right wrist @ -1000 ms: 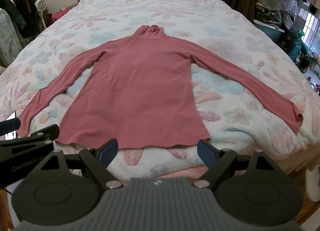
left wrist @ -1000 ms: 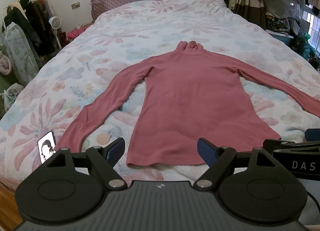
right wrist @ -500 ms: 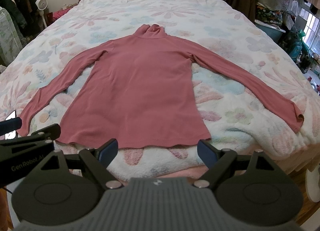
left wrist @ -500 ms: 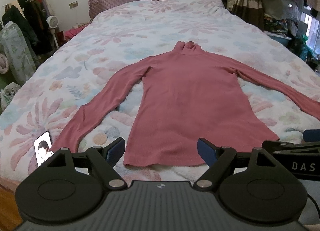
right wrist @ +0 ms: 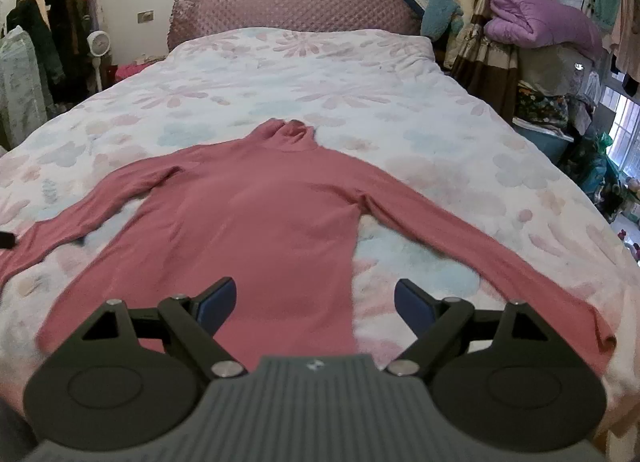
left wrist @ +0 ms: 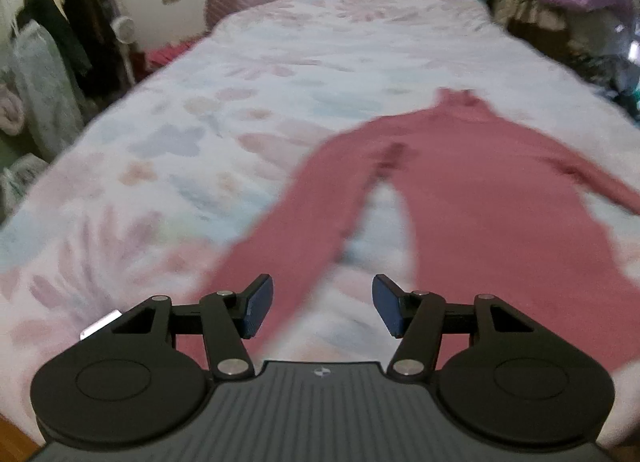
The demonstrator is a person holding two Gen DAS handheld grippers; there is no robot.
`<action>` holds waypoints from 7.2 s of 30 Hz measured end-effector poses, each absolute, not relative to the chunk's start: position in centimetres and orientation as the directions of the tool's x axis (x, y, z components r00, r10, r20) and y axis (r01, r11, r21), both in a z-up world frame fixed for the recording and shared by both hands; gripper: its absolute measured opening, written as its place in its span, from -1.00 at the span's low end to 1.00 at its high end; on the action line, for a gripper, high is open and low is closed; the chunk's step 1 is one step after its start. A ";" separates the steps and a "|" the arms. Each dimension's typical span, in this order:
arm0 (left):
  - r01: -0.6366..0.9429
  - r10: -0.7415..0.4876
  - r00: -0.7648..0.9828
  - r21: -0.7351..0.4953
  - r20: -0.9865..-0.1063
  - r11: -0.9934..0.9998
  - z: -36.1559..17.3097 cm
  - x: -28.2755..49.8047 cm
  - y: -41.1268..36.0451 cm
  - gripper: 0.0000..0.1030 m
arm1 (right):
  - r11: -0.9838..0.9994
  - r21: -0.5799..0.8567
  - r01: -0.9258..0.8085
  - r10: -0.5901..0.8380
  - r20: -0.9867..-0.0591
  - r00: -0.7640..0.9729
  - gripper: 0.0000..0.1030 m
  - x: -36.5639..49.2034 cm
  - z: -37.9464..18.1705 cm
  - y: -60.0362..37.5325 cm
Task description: Fold small clothes
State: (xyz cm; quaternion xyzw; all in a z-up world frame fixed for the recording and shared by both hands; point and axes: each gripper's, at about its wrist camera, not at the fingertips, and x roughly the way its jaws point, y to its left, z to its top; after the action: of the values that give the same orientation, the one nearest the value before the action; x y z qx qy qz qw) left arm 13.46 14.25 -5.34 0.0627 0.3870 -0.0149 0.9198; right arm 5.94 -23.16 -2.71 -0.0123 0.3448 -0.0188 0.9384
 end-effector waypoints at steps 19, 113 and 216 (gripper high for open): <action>-0.148 -0.071 0.522 -0.172 -0.850 0.974 -12.2 22.8 24.2 -0.87 | 0.992 0.096 0.083 0.014 -0.736 0.677 0.60 18.9 -8.4 -27.7; 0.196 -0.256 0.448 -0.185 -0.857 0.963 -14.8 40.2 7.0 -0.61 | 0.845 0.395 0.362 0.078 -0.759 0.647 -0.91 37.1 -13.8 -45.9; 0.059 -0.215 0.564 -0.221 -0.797 0.973 -9.2 38.8 13.0 -0.40 | 0.751 0.543 0.376 0.150 -0.695 0.703 -1.00 38.1 -15.6 -44.8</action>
State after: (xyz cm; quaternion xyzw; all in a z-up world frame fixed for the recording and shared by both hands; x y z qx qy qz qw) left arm 38.77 13.02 -9.24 -0.0848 0.4602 -0.0781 0.8803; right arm 38.13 -44.81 -15.55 0.3465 0.3796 -0.0659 0.8553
